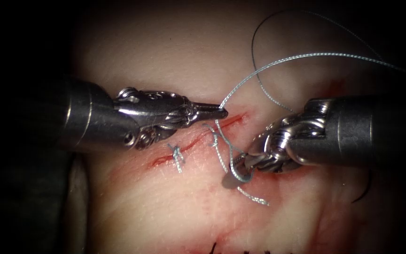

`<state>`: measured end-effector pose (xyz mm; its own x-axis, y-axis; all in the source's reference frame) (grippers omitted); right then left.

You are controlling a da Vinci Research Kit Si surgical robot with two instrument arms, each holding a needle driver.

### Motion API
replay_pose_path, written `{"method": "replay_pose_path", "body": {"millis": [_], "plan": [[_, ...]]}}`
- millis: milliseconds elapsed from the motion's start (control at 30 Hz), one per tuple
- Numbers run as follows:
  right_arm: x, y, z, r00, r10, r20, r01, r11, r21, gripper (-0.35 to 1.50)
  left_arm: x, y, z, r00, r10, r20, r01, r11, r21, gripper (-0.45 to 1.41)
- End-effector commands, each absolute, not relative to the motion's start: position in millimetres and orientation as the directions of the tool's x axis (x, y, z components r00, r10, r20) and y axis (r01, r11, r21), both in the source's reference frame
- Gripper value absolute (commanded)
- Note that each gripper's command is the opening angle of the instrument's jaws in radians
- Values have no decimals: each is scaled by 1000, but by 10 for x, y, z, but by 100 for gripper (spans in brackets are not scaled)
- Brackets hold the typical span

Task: Wound Closure

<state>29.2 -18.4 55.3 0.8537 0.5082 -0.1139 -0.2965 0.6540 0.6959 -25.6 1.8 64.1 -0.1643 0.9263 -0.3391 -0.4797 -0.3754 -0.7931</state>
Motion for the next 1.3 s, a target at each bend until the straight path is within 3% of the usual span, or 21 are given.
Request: {"method": "replay_pose_path", "body": {"millis": [33, 133, 200, 400, 467, 500, 533, 567, 933, 1300], "plan": [[302, -182, 556, 853, 509, -116, -296, 655, 695, 39, -261, 17, 647, -167, 924, -344, -480, -381, -790, -45], [302, -181, 556, 851, 512, -118, -299, 657, 692, 42, -261, 17, 646, -168, 922, -350, -477, -387, -789, -45], [302, -182, 558, 851, 511, -118, -299, 658, 691, 32, -261, 17, 646, -168, 922, -350, -477, -387, -789, -45], [303, -190, 573, 854, 506, -124, -299, 670, 679, 27, -260, 17, 646, -169, 919, -356, -479, -392, -785, -45], [304, -194, 578, 855, 503, -126, -297, 676, 674, 14, -260, 17, 646, -175, 917, -359, -479, -397, -782, -45], [304, -197, 582, 857, 499, -128, -296, 680, 671, -18, -260, 17, 646, -177, 917, -357, -480, -397, -782, -45], [304, -197, 582, 857, 499, -128, -296, 680, 671, -18, -260, 17, 646, -177, 917, -357, -480, -397, -782, -45], [304, -199, 584, 858, 498, -130, -295, 682, 670, -35, -259, 16, 646, -181, 917, -354, -483, -397, -781, -45], [309, -183, 562, 824, 545, -156, -340, 695, 634, -35, -245, 10, 641, -239, 911, -337, -505, -413, -758, -45], [315, -118, 563, 718, 643, -266, -404, 696, 594, -35, -212, -37, 606, -498, 859, -119, -631, -453, -629, -45]]}}
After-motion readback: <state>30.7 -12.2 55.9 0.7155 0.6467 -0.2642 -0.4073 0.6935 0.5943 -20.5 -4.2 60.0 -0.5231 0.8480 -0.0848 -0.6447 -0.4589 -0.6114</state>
